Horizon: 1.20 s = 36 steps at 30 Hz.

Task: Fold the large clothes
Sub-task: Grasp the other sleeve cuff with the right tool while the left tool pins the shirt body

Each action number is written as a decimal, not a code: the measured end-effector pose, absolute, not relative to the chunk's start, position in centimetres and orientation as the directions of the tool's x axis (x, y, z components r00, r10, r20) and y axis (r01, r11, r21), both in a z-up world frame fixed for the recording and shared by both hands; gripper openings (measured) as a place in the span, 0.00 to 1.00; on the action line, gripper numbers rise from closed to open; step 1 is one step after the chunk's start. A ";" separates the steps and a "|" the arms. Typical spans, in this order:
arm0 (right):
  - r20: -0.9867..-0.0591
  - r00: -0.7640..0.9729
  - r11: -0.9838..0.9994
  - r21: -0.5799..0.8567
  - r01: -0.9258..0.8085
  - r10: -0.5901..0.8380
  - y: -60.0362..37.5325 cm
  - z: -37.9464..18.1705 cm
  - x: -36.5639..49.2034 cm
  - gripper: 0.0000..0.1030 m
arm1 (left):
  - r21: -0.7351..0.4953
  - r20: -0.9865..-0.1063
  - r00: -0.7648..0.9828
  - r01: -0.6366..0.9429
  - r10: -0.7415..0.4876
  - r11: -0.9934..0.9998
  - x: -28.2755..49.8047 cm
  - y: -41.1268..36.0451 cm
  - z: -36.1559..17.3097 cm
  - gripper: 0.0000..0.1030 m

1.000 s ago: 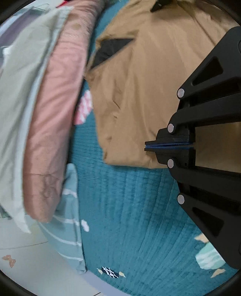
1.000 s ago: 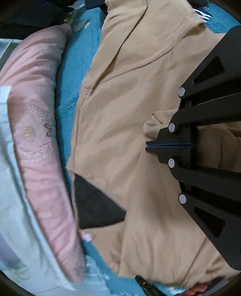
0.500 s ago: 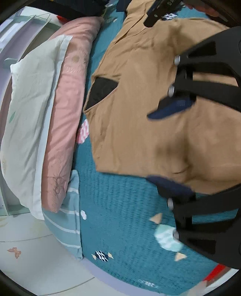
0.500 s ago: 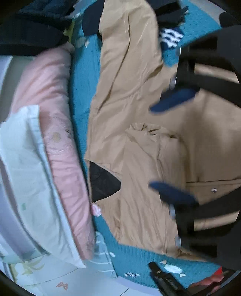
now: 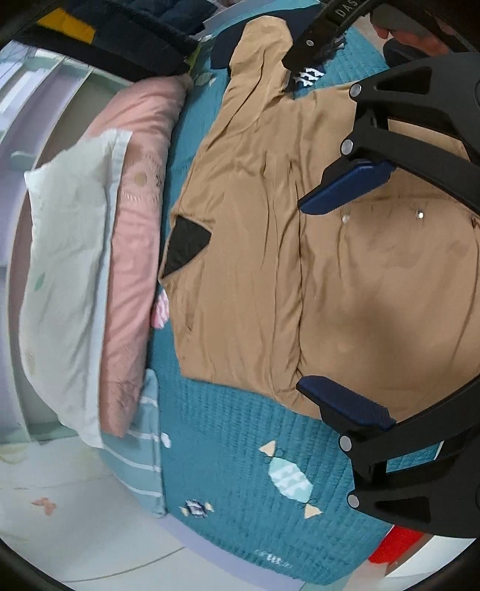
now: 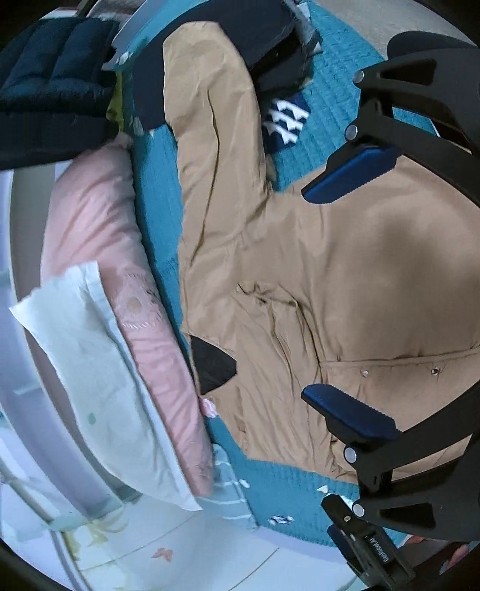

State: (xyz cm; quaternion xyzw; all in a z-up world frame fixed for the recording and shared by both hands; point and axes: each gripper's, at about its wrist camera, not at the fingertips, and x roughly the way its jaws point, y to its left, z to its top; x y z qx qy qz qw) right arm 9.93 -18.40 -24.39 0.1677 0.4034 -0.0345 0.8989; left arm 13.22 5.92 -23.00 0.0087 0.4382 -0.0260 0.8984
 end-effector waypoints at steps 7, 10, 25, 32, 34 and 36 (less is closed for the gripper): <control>-0.738 0.674 0.921 0.272 0.279 0.014 -23.4 -24.1 8.4 0.92 | -0.021 -0.788 0.610 0.106 -0.082 0.994 13.1 1.9 -22.6 0.87; -0.744 0.667 0.901 0.269 0.340 -0.030 -26.7 -24.5 8.0 0.92 | -0.038 -0.803 0.584 0.150 -0.120 0.988 13.5 -0.5 -23.1 0.87; -0.777 0.588 0.728 0.268 0.631 -0.225 -46.9 -26.2 7.6 0.92 | -0.133 -0.850 0.433 0.375 -0.300 0.917 19.9 -15.3 -26.0 0.62; -0.798 0.556 0.684 0.272 0.677 -0.232 -51.7 -27.9 9.7 0.92 | -0.123 -0.854 0.426 0.395 -0.299 0.911 24.1 -20.0 -26.6 0.17; -0.805 0.547 0.680 0.269 0.682 -0.230 -52.4 -28.4 10.4 0.92 | -0.129 -0.858 0.414 0.399 -0.304 0.908 25.0 -20.9 -27.0 0.08; -0.810 0.538 0.682 0.258 0.684 -0.233 -52.8 -28.9 11.2 0.92 | -0.121 -0.857 0.419 0.402 -0.300 0.908 25.8 -21.8 -27.6 0.08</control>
